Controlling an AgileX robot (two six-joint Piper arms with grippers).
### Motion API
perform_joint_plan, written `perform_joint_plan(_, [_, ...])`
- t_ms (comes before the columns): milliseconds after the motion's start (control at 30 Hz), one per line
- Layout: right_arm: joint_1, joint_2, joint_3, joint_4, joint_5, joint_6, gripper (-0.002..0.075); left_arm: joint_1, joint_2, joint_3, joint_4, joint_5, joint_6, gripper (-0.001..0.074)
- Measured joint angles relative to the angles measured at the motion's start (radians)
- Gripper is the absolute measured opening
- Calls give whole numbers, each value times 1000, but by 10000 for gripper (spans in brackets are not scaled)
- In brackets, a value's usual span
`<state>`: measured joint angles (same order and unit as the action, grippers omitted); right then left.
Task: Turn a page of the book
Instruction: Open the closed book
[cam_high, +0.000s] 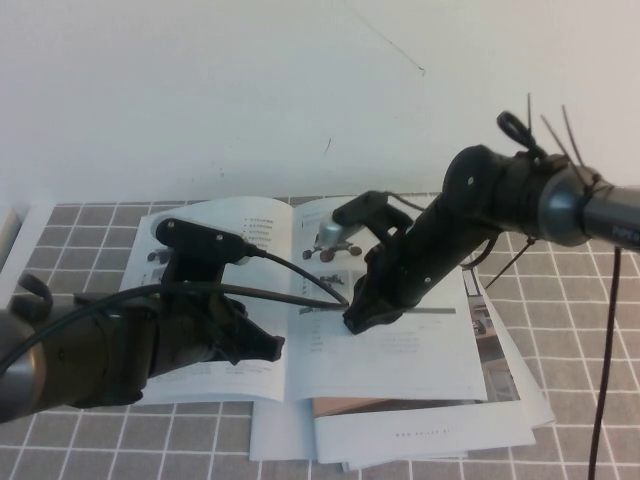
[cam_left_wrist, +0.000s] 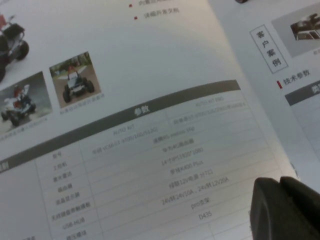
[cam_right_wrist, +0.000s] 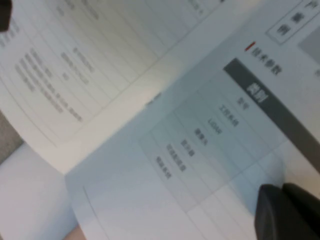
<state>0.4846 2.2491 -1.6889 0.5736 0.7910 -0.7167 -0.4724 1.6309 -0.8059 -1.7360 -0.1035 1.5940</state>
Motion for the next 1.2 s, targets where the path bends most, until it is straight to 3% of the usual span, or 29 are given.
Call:
perform_joint_plan(167, [8, 19, -5, -46, 46, -2, 0, 0, 8, -1, 0, -4, 2, -4])
perform_joint_plan(433, [12, -4, -15, -278, 174, 94, 0, 0, 8, -1, -1, -4, 2, -4])
perform_joint_plan(667, [12, -75, 1, -329, 168, 100, 0, 0, 3, -1, -4, -6, 11, -4])
perform_joint_plan(900, [-10, -341, 3, -359, 142, 104, 0, 0, -198, -1, -4, 31, 20, -4])
perform_joint_plan(1200, [-49, -757, 5, -590, 190, 179, 0, 0, -524, -1, 5, 331, -30, -4])
